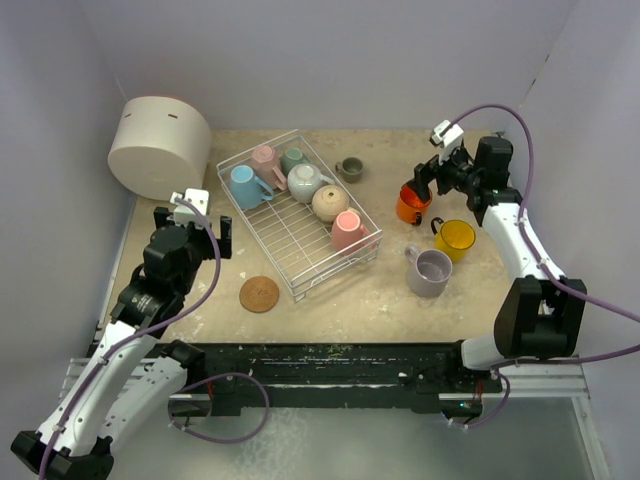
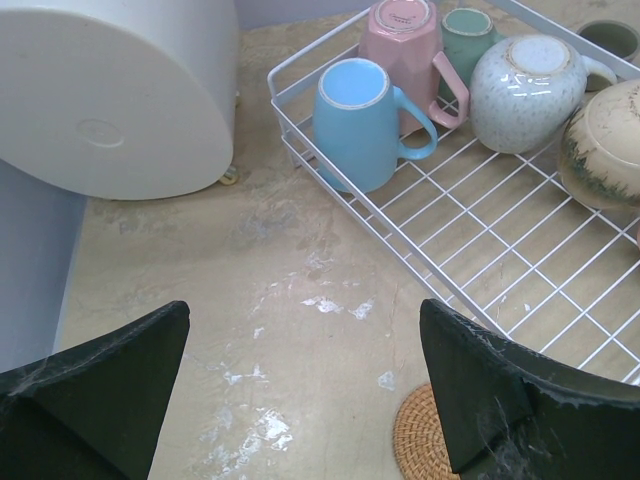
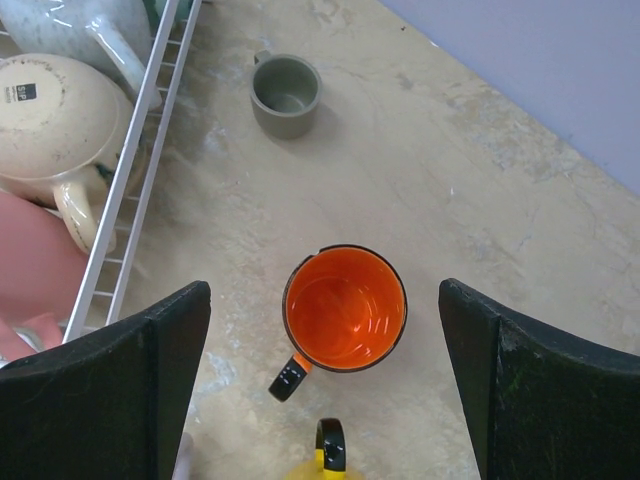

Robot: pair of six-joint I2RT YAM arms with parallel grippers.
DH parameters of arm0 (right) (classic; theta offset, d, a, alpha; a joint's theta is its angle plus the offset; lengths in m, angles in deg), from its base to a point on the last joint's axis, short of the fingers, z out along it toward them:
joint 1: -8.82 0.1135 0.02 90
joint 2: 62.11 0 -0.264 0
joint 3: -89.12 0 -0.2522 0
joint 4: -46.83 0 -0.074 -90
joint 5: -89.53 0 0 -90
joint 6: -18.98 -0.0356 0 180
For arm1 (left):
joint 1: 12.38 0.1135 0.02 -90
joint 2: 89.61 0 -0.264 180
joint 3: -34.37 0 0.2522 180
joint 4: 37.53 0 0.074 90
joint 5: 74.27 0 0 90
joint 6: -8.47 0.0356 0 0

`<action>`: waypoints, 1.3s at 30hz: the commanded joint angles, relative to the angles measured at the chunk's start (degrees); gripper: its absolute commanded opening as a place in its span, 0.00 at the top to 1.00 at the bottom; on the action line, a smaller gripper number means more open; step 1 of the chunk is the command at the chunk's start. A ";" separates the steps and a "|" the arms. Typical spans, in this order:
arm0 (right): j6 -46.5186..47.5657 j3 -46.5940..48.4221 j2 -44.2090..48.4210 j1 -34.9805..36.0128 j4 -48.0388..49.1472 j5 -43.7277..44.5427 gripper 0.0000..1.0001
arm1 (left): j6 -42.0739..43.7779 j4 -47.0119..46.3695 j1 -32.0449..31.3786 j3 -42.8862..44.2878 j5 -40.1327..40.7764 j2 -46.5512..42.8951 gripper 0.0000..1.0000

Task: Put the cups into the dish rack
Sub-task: Pick up the cup at the center of the board.

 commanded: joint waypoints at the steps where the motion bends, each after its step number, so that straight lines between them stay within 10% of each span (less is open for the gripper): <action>1: 2.09 3.22 1.35 -0.27 -2.05 2.18 0.04 | 1.29 -3.28 0.46 -0.35 0.17 -0.16 0.01; 39: 3.49 2.82 0.14 -0.40 -2.44 1.88 0.05 | 0.97 -2.75 0.45 0.59 -1.75 -0.47 0.01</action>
